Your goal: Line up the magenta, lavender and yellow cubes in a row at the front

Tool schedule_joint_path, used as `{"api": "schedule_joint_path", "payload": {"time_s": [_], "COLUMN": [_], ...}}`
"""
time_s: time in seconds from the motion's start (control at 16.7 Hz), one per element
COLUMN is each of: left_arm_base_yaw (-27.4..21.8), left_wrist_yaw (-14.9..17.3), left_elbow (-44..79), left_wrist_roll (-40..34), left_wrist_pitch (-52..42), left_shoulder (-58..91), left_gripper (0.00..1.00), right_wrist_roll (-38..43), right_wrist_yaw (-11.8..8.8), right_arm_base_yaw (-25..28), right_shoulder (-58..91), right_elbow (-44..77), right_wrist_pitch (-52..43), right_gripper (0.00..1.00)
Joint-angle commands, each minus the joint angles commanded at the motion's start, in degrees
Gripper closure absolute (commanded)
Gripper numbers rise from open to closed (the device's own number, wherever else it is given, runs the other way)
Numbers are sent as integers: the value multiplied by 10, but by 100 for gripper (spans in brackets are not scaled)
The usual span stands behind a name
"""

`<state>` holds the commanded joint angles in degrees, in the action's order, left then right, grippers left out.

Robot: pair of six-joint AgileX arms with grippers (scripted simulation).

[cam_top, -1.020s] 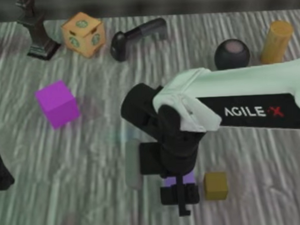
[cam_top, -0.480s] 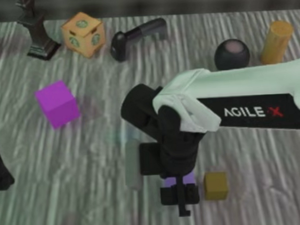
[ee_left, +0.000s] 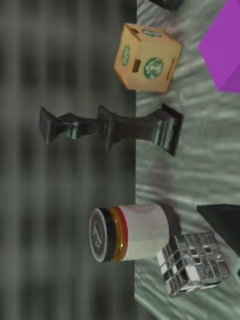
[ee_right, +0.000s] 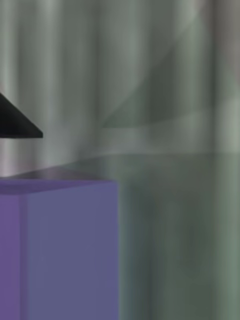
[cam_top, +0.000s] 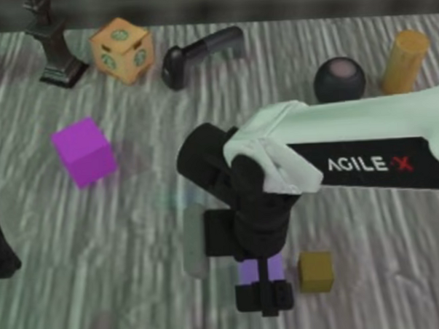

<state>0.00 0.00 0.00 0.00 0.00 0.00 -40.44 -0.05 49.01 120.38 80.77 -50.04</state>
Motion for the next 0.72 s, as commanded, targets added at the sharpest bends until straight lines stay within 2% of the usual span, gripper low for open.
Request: {"api": "schedule_joint_path", "payload": {"time_s": [0.48, 0.72], "left_arm_base_yaw": [0, 0], "left_wrist_yaw": [0, 0], "left_elbow": [0, 0], "left_wrist_roll": [0, 0], "left_wrist_pitch": [0, 0], "left_shoulder": [0, 0], "left_gripper": [0, 0], "right_wrist_roll": [0, -3], "right_wrist_yaw": [0, 0], "right_arm_base_yaw": [0, 4], "right_shoulder": [-1, -21], "right_elbow": [2, 45], "right_wrist_pitch": [-2, -69], "right_gripper": [0, 0]}}
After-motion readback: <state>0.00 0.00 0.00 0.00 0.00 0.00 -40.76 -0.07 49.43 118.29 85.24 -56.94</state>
